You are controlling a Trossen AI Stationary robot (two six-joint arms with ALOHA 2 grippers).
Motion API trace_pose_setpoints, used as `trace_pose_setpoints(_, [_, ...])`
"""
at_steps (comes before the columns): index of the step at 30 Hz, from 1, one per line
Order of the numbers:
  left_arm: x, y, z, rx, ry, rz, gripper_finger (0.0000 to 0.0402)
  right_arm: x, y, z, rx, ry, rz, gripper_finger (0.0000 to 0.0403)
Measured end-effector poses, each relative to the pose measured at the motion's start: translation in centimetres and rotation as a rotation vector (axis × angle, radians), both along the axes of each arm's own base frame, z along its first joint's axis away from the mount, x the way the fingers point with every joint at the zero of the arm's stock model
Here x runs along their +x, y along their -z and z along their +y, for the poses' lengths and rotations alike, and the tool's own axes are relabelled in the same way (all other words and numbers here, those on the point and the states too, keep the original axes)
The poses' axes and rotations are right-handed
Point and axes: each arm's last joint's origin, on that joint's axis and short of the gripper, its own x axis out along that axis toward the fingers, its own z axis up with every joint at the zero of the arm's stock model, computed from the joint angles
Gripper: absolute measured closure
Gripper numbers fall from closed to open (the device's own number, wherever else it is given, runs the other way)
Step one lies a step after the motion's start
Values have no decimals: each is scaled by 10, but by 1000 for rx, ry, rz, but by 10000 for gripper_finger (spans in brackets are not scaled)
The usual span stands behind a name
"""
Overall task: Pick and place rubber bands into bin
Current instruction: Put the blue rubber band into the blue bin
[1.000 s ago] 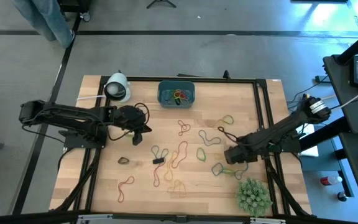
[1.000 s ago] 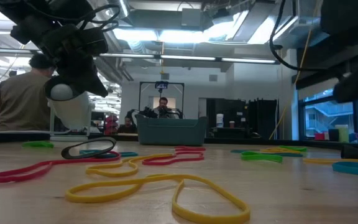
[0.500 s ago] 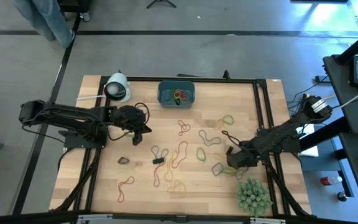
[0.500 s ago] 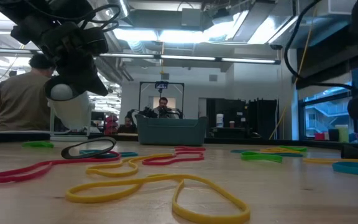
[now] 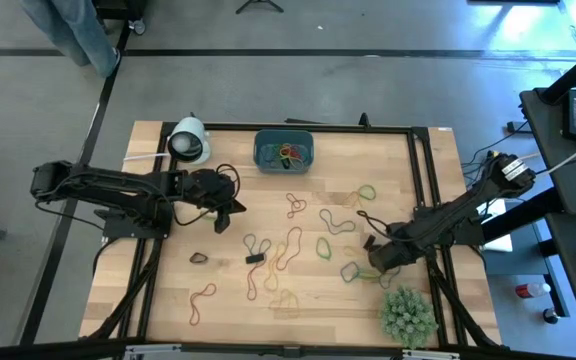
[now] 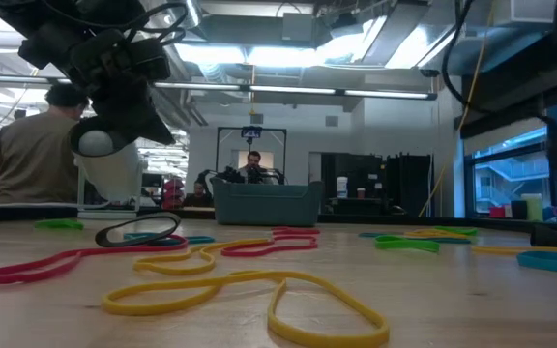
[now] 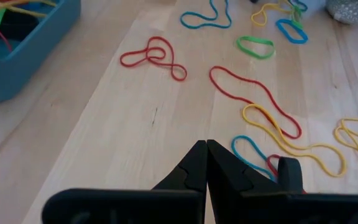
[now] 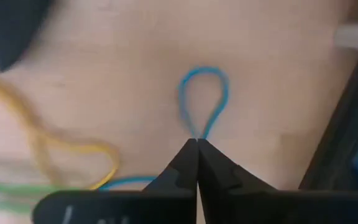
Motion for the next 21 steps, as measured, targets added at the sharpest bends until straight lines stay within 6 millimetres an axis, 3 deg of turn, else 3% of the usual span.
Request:
trace_pose_setpoints(7, [1, -2, 1, 21, 3, -27, 400, -5, -3, -3, -5, 19, 37, 351])
trace_pose_setpoints(16, [1, -2, 6, 5, -26, -31, 399, -14, 26, -7, 93, 24, -25, 264])
trace_pose_setpoints(19, [1, -3, 6, 4, -30, -34, 399, -16, 28, -8, 90, 28, -17, 263])
trace_pose_setpoints(21, [1, -3, 6, 4, -30, -38, 400, -16, 28, -8, 87, 20, -25, 283])
